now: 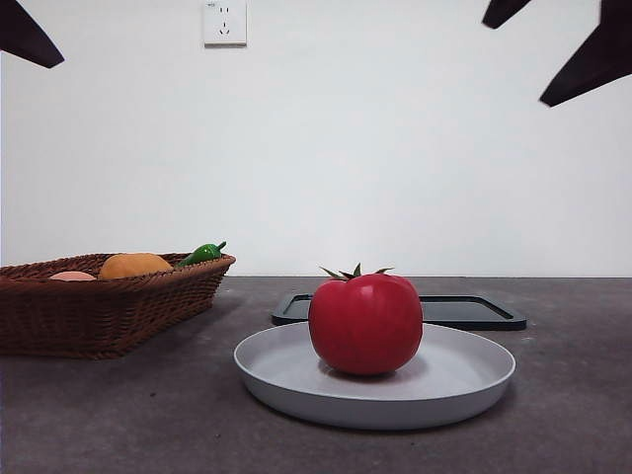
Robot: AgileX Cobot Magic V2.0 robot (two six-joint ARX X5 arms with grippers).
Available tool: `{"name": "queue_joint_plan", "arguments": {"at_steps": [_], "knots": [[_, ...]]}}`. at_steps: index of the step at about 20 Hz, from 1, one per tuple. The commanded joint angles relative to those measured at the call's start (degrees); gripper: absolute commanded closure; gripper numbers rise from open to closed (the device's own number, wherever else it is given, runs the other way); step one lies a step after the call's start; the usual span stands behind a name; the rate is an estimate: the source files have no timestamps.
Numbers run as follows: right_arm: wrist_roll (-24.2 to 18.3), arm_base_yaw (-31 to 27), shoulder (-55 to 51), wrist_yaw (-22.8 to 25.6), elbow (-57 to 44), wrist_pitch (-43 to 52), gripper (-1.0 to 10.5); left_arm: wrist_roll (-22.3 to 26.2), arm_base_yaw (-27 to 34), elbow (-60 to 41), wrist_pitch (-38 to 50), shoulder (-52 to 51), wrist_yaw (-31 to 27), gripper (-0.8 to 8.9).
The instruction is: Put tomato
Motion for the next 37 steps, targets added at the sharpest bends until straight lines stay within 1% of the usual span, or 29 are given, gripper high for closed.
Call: {"name": "queue_joint_plan", "arguments": {"at_steps": [1, 4, 8, 10, 13, 15, 18, 20, 33, 35, 36, 37], "knots": [[0.2, 2.1, 2.3, 0.0, 1.0, 2.5, 5.1, -0.1, -0.2, 1.2, 0.4, 0.3, 0.2, 3.15], [0.3, 4.5, 5.8, 0.2, 1.0, 7.3, 5.1, -0.1, -0.2, 1.3, 0.4, 0.3, 0.2, 3.15], [0.3, 7.3, 12.7, 3.6, 1.0, 13.9, 5.1, -0.1, -0.2, 1.2, 0.4, 0.3, 0.2, 3.15], [0.2, 8.4, 17.0, 4.7, 1.0, 16.8, 5.1, -0.1, -0.2, 1.3, 0.3, 0.3, 0.2, 3.15], [0.2, 9.6, 22.9, 5.0, 1.0, 20.8, 5.1, -0.1, -0.2, 1.2, 0.3, 0.3, 0.2, 3.15], [0.3, 10.1, 26.1, 6.4, 1.0, 22.6, 5.1, -0.1, -0.2, 1.2, 0.3, 0.3, 0.2, 3.15], [0.2, 10.6, 30.0, 8.8, 1.0, 24.2, 5.1, -0.1, -0.2, 1.2, 0.3, 0.3, 0.2, 3.15], [0.2, 10.9, 31.7, 10.0, 1.0, 25.2, 4.6, -0.1, -0.2, 1.2, 0.3, 0.3, 0.2, 3.15], [0.3, 11.4, 38.3, 11.0, 1.0, 27.7, 4.5, -0.1, -0.2, 1.2, 0.3, 0.3, 0.2, 3.18], [0.3, 11.7, 38.6, 11.0, 1.0, 27.7, 4.7, -0.1, -0.2, 1.2, 0.3, 0.3, 0.2, 3.18], [0.3, 11.9, 38.7, 11.0, 1.0, 27.6, 5.1, -0.1, -0.2, 1.2, 0.3, 0.3, 0.2, 3.18], [0.3, 11.9, 38.7, 11.0, 1.0, 27.5, 5.8, -0.1, -0.2, 1.2, 0.3, 0.3, 0.2, 3.18]]}}
